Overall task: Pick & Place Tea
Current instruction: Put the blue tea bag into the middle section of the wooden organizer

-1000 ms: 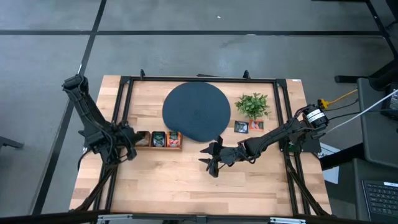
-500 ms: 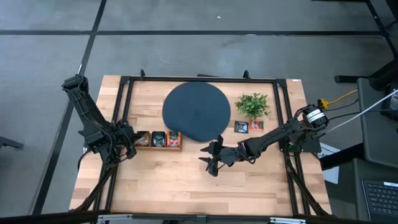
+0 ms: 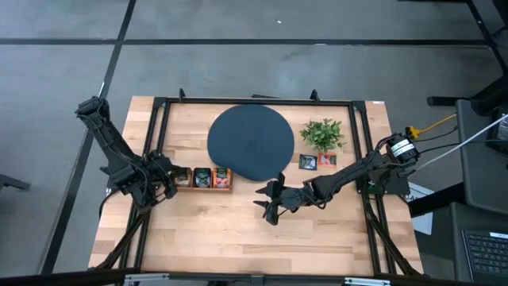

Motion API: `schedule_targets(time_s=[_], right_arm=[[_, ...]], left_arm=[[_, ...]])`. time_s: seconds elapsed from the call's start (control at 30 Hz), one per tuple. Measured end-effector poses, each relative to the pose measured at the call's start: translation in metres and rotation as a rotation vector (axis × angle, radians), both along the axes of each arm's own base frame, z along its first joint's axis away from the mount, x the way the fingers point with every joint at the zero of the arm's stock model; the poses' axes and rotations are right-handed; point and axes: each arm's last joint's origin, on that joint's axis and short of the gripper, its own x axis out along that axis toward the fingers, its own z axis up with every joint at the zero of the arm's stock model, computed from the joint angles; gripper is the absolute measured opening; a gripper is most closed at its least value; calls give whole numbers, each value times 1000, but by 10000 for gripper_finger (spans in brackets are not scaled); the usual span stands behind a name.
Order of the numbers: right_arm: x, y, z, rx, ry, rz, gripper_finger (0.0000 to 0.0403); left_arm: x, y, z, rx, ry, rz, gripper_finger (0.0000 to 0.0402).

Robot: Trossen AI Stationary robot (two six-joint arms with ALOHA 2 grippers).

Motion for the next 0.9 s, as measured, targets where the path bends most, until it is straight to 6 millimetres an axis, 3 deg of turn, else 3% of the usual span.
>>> schedule_targets(time_s=[0.27, 0.6, 0.77, 0.9], right_arm=[[0, 0, 0, 1, 0, 0, 182], [-1, -4, -3, 23, 30, -64, 179], [-2, -17, -8, 51, 196, -172, 163], [-4, -29, 3, 10, 412, -263, 146]], left_arm=[[7, -8, 2, -69, -91, -2, 115], [33, -40, 19, -144, -322, -216, 100], [52, -53, 23, -98, -381, -275, 91], [73, -59, 19, -58, -383, -298, 86]])
